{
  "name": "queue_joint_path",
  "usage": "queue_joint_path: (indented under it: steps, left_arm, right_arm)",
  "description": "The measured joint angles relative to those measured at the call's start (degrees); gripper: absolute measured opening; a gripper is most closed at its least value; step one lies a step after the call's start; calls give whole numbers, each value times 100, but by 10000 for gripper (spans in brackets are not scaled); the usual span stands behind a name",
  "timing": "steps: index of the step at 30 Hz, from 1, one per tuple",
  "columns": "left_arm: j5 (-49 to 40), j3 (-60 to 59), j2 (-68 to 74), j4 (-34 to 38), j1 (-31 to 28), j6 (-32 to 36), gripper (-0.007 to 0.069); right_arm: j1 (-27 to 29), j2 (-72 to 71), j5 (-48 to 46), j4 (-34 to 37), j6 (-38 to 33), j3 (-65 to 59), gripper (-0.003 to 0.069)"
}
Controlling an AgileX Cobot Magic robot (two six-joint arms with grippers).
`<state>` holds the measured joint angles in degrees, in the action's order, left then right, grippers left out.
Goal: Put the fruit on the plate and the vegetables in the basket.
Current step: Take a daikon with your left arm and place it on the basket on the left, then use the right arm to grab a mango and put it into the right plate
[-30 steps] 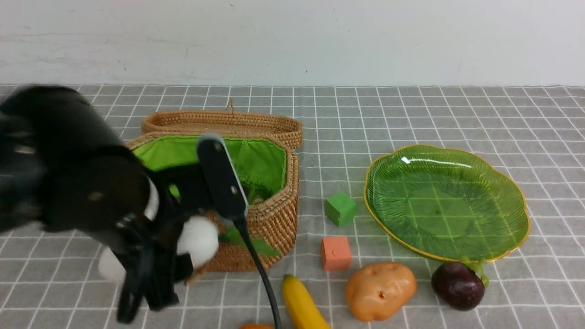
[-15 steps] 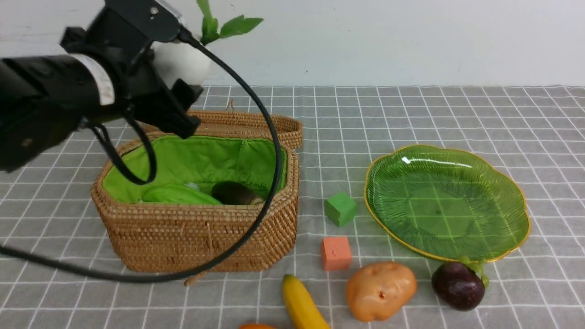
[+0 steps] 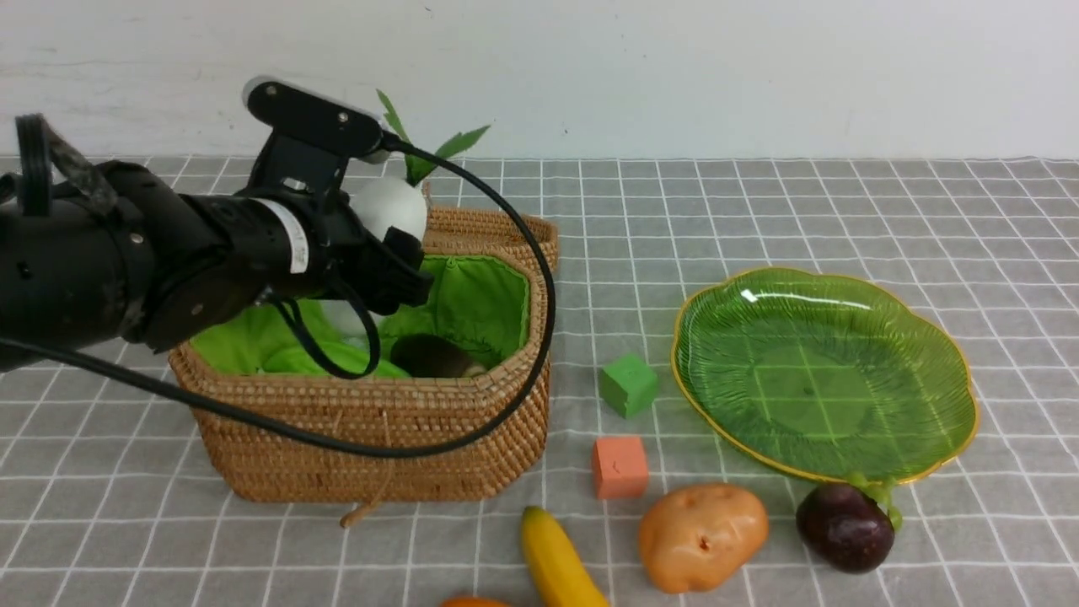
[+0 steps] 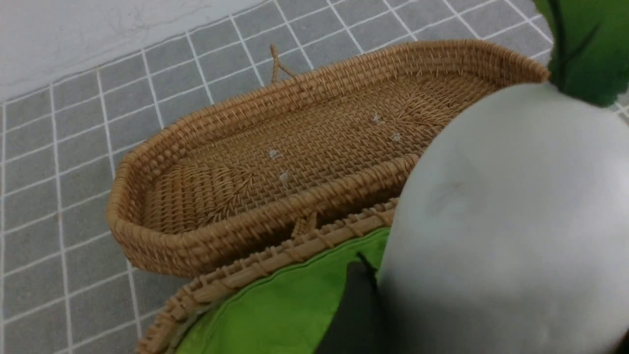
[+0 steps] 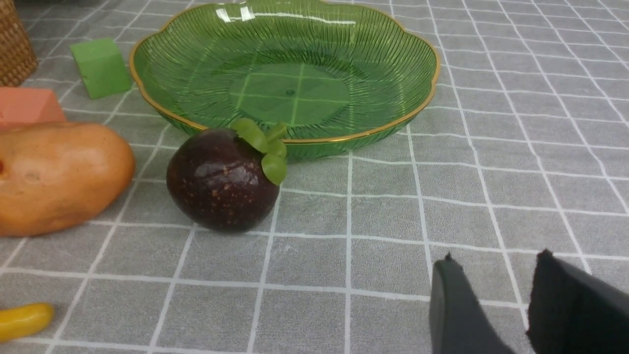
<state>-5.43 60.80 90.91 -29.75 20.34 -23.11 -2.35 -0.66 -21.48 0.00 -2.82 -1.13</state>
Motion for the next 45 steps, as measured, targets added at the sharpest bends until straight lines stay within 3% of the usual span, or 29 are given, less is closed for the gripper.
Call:
queue_joint_path:
  steps: [1, 5, 8, 13, 15, 16, 22, 25, 29, 33, 38, 45]
  left_arm:
    - [-84, 0, -74, 0, 0, -31, 642]
    - [-443, 0, -402, 6, 0, -50, 664]
    - [-779, 0, -686, 60, 0, -50, 648]
    - [-1983, 0, -1658, 634, 0, -50, 540]
    - [-3038, 0, -2482, 1089, 0, -26, 427]
    - [-3038, 0, -2482, 1089, 0, -13, 417]
    - [-5390, -71, -4675, 1966, 0, 796, 50]
    - [-5883, -425, -5727, 2246, 0, 1026, -13]
    - [-5589, -1203, -7121, 2628, 0, 1079, -13]
    - [-4660, -2195, -8214, 3191, 0, 1098, -13]
    - [-4295, -3097, -8615, 3647, 0, 1102, -13]
    - [-4176, -3226, -8615, 3699, 0, 1102, -13]
  right_arm:
    - [0, 0, 0, 0, 0, 0, 242]
    - [0, 0, 0, 0, 0, 0, 242]
    - [0, 0, 0, 0, 0, 0, 242]
    - [0, 0, 0, 0, 0, 0, 242]
    - [0, 0, 0, 0, 0, 0, 242]
    - [0, 0, 0, 0, 0, 0, 242]
    - [0, 0, 0, 0, 0, 0, 242]
    - [0, 0, 0, 0, 0, 0, 242]
    - [0, 0, 0, 0, 0, 0, 242]
    - [0, 0, 0, 0, 0, 0, 242]
    - [0, 0, 0, 0, 0, 0, 242]
    - [0, 0, 0, 0, 0, 0, 242]
